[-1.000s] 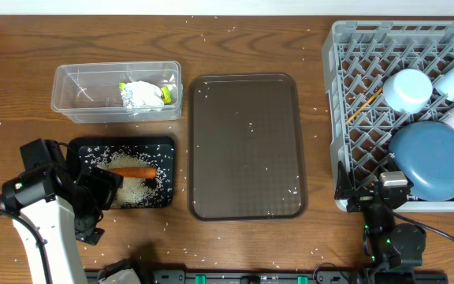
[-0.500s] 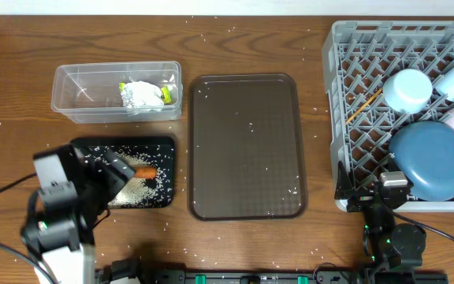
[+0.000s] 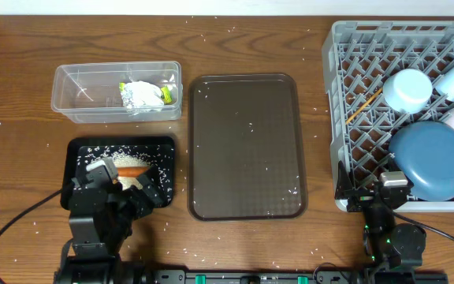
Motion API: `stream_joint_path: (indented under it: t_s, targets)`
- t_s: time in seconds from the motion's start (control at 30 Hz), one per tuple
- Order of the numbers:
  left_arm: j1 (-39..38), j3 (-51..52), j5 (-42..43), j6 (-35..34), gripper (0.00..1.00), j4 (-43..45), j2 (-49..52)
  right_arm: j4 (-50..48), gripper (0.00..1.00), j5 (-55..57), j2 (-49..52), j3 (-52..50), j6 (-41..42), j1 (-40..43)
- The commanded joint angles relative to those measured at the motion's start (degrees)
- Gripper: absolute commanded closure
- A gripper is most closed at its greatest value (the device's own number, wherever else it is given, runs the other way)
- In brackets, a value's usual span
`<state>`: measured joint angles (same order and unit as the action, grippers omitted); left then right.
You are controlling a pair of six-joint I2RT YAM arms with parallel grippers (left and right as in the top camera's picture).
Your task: Sort waste into correct bins and load items into the dishwasher rack
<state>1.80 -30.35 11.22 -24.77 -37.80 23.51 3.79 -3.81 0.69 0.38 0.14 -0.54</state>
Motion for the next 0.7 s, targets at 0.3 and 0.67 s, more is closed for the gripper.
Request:
stream_joint_path:
  t_s: [0.3,0.67]
  targets:
    - [-1.3,4.5,0.1,8.2,0.02,2.5,-9.5,0.3,0.01,0.5,-0.4,-0.1,-0.9,0.5]
    - [-1.3,23.6,3.6,6.5,0.02,28.3,-21.9,0.3,0.01,0.5,-0.4,-0.1,-0.9,0.5]
